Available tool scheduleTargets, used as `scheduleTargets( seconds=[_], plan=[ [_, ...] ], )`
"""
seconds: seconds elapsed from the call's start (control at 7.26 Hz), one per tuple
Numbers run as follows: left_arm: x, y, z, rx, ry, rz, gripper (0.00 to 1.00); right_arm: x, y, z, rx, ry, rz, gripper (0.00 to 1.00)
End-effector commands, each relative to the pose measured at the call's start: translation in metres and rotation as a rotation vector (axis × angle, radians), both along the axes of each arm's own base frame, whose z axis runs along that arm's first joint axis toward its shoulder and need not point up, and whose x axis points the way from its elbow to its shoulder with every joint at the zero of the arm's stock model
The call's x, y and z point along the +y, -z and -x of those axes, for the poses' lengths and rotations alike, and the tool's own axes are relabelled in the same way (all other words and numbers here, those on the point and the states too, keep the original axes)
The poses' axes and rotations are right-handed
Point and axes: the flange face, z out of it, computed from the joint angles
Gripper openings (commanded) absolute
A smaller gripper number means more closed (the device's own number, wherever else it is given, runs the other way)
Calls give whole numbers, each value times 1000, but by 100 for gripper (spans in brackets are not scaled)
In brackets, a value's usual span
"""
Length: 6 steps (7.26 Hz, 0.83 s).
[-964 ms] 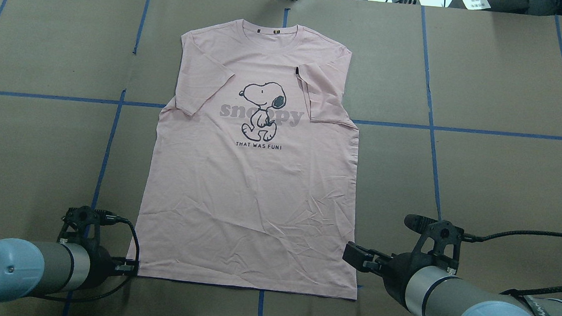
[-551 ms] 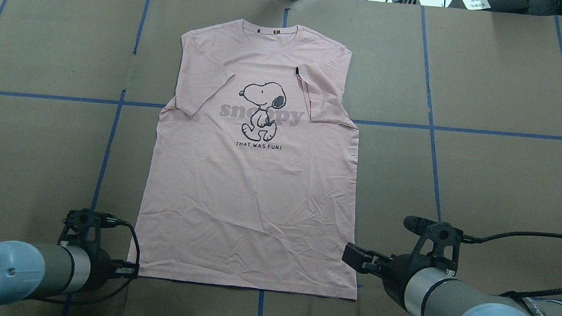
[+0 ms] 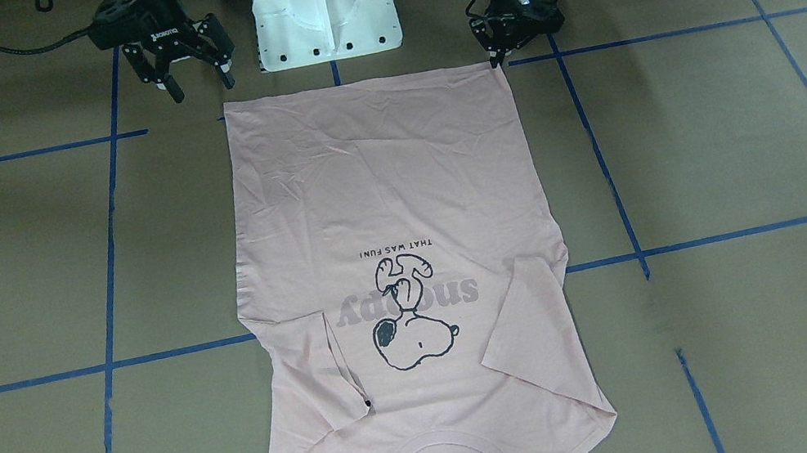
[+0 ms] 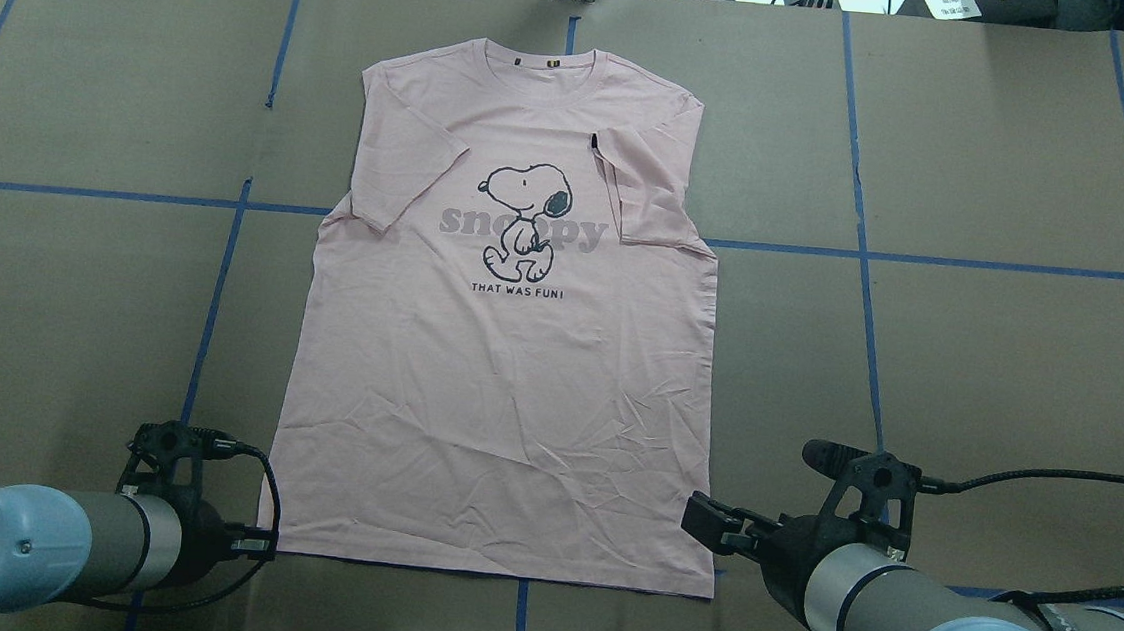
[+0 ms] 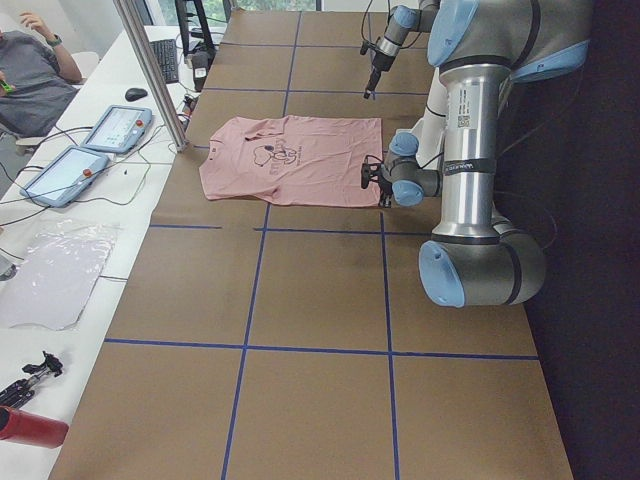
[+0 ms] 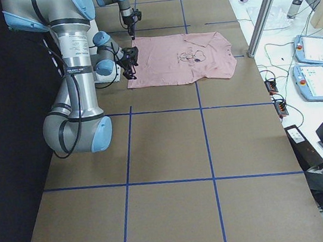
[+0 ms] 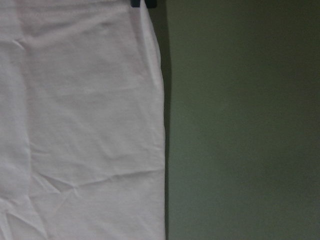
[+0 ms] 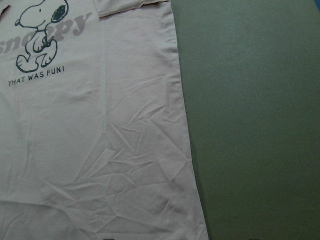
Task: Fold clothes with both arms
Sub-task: 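Grasp the hem corners nearest the robot with both grippers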
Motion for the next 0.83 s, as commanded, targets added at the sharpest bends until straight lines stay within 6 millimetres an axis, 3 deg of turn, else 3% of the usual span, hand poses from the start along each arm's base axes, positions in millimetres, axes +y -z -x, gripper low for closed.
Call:
scheduleTargets(
  seconds=[0.0,0.28,0.69],
  plan=[
    [0,6,0,11,0,-2,0,22,-9,27,0,7,68,69],
    [2,7,-2,14,-5,-2,0,38,-28,54,44,37,72,66],
    [2,8,-2,17,-5,-2,0,40,-38,66,118,39,68,64]
  ],
)
